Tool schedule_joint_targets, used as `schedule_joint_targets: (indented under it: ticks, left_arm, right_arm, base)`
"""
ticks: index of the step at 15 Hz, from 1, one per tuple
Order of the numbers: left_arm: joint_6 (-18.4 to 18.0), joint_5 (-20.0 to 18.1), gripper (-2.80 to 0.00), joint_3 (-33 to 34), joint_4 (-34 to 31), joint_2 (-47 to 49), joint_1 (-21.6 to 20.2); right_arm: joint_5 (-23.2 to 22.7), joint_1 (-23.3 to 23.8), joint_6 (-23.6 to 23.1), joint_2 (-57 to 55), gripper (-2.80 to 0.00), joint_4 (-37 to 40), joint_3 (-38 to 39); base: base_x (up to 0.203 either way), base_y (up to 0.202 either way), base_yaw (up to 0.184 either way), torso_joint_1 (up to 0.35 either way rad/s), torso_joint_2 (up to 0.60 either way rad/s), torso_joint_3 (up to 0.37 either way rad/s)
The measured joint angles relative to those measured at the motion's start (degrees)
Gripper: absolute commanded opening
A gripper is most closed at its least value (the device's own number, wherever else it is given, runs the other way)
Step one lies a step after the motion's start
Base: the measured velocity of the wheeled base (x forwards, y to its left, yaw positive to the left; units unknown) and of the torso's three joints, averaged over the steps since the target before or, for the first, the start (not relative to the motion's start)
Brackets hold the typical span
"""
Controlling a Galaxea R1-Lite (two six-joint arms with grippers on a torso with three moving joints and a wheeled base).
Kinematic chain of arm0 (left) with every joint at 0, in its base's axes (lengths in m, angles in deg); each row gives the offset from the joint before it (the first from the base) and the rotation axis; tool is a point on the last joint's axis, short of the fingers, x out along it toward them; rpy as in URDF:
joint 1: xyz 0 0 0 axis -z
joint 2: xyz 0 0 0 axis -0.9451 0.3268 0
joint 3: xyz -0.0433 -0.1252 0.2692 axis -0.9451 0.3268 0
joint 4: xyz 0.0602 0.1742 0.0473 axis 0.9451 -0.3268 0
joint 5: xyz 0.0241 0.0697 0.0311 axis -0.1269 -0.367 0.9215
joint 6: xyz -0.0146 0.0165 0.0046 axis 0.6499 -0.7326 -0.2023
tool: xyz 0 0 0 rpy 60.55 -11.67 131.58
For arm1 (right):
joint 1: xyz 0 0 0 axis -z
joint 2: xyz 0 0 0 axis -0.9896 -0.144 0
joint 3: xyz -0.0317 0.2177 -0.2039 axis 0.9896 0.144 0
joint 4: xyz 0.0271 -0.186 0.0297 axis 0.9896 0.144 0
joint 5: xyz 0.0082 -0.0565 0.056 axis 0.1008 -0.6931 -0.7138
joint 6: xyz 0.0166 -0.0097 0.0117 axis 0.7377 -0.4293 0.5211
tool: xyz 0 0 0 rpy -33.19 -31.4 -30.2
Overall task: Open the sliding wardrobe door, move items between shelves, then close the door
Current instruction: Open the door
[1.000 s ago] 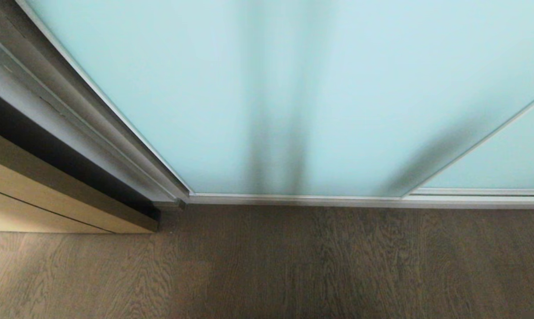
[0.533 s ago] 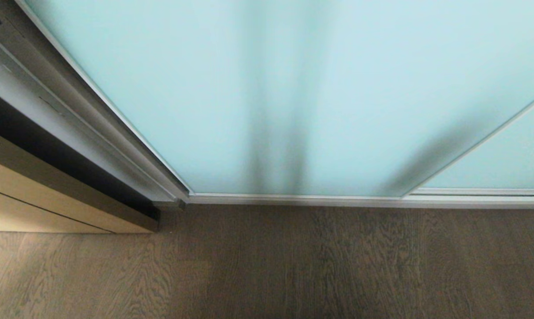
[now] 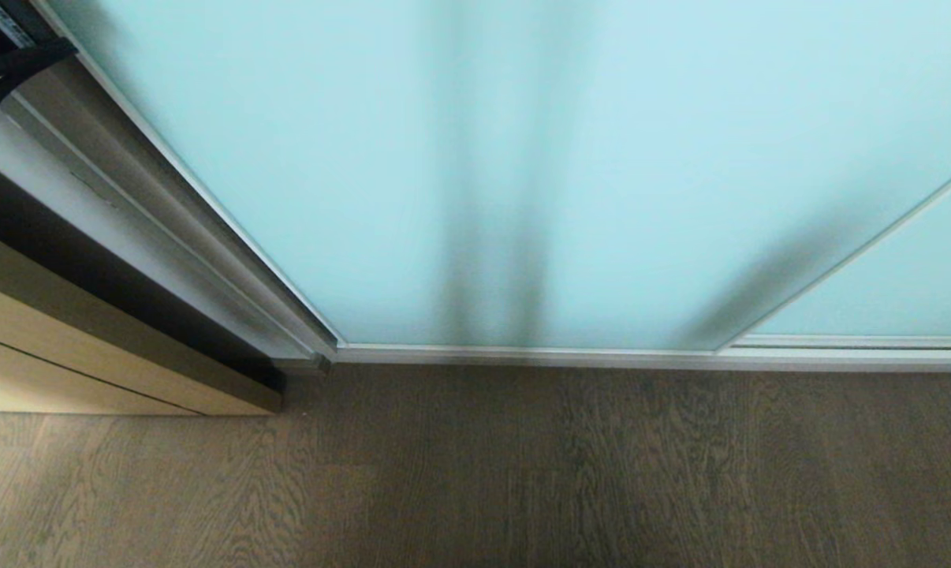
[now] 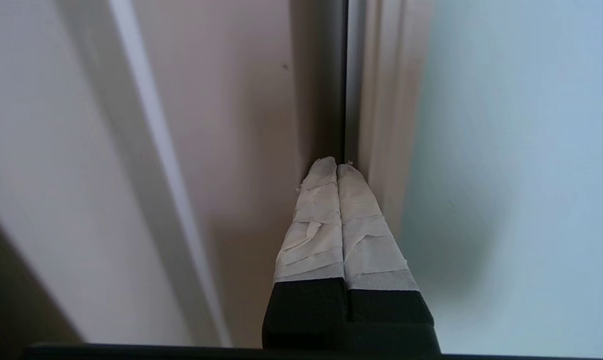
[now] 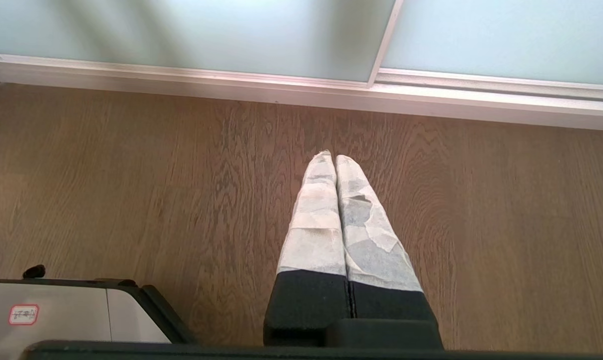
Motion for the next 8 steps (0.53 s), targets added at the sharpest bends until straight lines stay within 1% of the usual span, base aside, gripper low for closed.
schedule_joint_targets:
  ticks: [5, 8]
  left_arm:
    - [-0.2, 0.0, -2.8, -1.6, 0.0, 3.1, 0.1]
    - [-0.5, 0.1, -2.8, -1.2, 2.7, 4.4, 0.9]
  right_arm:
    - [0.0, 0.0, 0.0, 0.0, -2.8, 0.0, 0.0]
    - [0.0, 0.0, 0.0, 0.0, -2.8, 0.0, 0.0]
  base:
    - [0.0, 0.0, 0.0, 0.0, 0.0, 0.0]
    - [0.0, 0.0, 0.0, 0.0, 0.0, 0.0]
